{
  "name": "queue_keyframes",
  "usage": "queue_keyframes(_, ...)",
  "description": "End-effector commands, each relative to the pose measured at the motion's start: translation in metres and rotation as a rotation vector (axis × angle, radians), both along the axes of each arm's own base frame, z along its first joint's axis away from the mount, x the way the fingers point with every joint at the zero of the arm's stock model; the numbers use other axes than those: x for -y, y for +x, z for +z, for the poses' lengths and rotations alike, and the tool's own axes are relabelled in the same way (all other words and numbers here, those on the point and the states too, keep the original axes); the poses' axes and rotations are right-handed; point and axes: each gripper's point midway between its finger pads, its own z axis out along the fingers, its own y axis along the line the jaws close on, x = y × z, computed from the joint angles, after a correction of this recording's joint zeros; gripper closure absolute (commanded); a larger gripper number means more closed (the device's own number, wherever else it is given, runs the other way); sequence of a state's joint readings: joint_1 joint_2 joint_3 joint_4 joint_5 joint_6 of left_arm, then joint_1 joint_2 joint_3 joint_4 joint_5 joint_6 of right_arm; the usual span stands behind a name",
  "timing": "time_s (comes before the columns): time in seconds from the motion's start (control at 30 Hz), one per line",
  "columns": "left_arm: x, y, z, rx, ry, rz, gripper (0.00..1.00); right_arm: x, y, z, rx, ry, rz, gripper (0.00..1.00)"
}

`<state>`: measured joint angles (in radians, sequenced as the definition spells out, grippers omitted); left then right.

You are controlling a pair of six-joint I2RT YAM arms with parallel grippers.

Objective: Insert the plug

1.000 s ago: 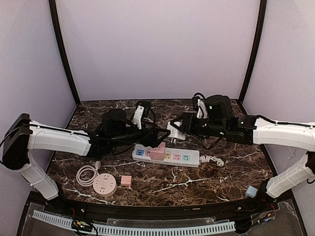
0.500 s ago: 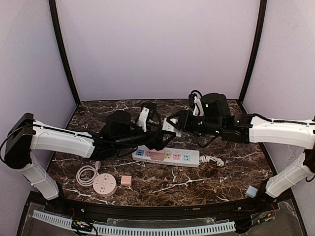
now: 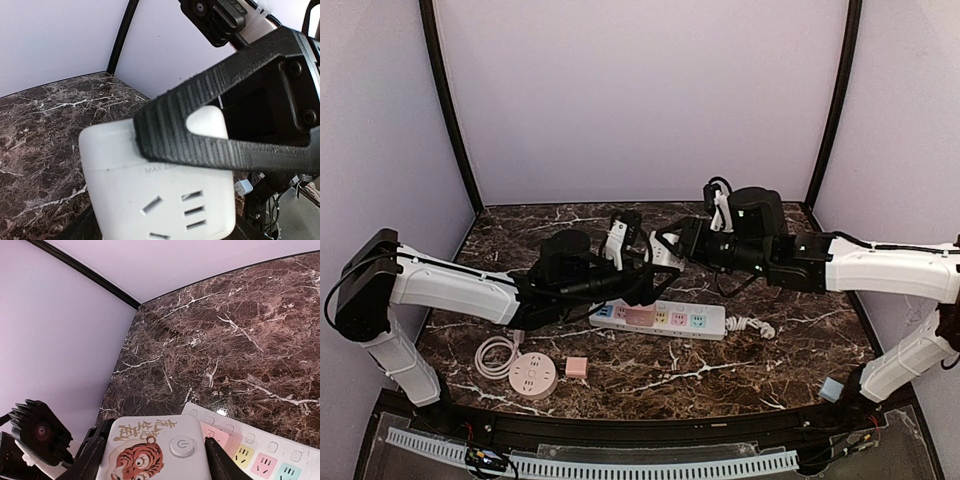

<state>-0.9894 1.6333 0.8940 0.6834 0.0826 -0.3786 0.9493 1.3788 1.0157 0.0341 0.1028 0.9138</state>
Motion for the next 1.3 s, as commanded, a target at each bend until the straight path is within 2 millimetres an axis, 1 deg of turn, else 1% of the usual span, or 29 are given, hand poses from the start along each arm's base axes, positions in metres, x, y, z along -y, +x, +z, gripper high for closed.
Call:
queue_keyframes(0.0,-0.006,0.004,0.022,0.047,-0.084,0.035,0.24,-0.015,-0.009,0.016,0.041,0.044,0.044,1.0)
queue_keyframes(0.1,-0.009,0.001,0.027,0.06,-0.115,0.035,0.21,-0.016,-0.01,0.015,0.045,0.048,0.047,1.0)
queue_keyframes(0.2,-0.012,0.001,0.031,0.069,-0.134,0.042,0.21,-0.016,-0.011,0.016,0.049,0.06,0.053,1.0)
queue_keyframes(0.27,-0.012,0.002,0.029,0.068,-0.13,0.047,0.31,-0.017,-0.012,0.019,0.054,0.067,0.057,1.0)
queue_keyframes(0.3,-0.011,0.003,0.028,0.068,-0.127,0.049,0.42,-0.017,-0.012,0.021,0.058,0.071,0.058,1.0)
queue_keyframes(0.33,-0.011,0.003,0.028,0.069,-0.126,0.05,0.48,-0.017,-0.013,0.021,0.06,0.07,0.061,1.0)
queue_keyframes(0.4,-0.012,0.003,0.028,0.075,-0.124,0.05,0.63,-0.016,-0.013,0.023,0.066,0.07,0.062,1.0)
queue_keyframes(0.43,-0.012,0.002,0.027,0.085,-0.12,0.046,0.65,-0.016,-0.013,0.023,0.068,0.065,0.063,1.0)
queue_keyframes(0.47,-0.012,0.002,0.027,0.093,-0.116,0.045,0.71,-0.016,-0.014,0.022,0.07,0.061,0.065,1.0)
queue_keyframes(0.5,-0.013,0.001,0.026,0.11,-0.108,0.039,0.74,-0.015,-0.014,0.022,0.073,0.054,0.068,0.99)
queue_keyframes(0.53,-0.013,0.0,0.026,0.124,-0.103,0.032,0.78,-0.014,-0.014,0.021,0.077,0.043,0.07,0.91)
queue_keyframes(0.6,-0.013,-0.007,0.02,0.168,-0.077,0.0,0.81,-0.013,-0.016,0.022,0.092,0.007,0.087,0.7)
queue_keyframes(0.63,-0.013,-0.01,0.022,0.215,-0.07,-0.021,0.82,-0.012,-0.018,0.02,0.093,-0.024,0.097,0.55)
queue_keyframes(0.67,-0.015,-0.013,0.015,0.23,-0.054,-0.031,0.83,-0.009,-0.019,0.02,0.093,-0.057,0.107,0.41)
queue_keyframes(0.7,-0.016,-0.015,0.017,0.282,-0.045,-0.04,0.83,-0.007,-0.021,0.021,0.095,-0.083,0.116,0.29)
queue_keyframes(0.73,-0.019,-0.018,0.014,0.324,-0.028,-0.044,0.84,-0.006,-0.024,0.023,0.102,-0.104,0.132,0.19)
queue_keyframes(0.8,-0.025,-0.022,0.01,0.383,-0.015,-0.048,0.86,-0.003,-0.03,0.029,0.111,-0.139,0.171,0.06)
queue_keyframes(0.87,-0.032,-0.031,0.008,0.443,-0.018,-0.066,0.86,-0.001,-0.038,0.033,0.113,-0.178,0.219,0.02)
queue_keyframes(0.93,-0.039,-0.036,0.001,0.505,-0.005,-0.067,0.86,-0.002,-0.047,0.038,0.111,-0.197,0.278,0.01)
queue_keyframes(1.07,-0.046,-0.037,-0.012,0.57,0.019,-0.05,0.87,-0.004,-0.061,0.038,0.093,-0.246,0.389,0.01)
queue_keyframes(1.17,-0.048,-0.04,-0.016,0.599,0.006,-0.05,0.87,-0.006,-0.069,0.039,0.084,-0.28,0.455,0.01)
queue_keyframes(1.27,-0.051,-0.045,-0.013,0.634,-0.026,-0.056,0.88,-0.009,-0.075,0.036,0.061,-0.307,0.514,0.01)
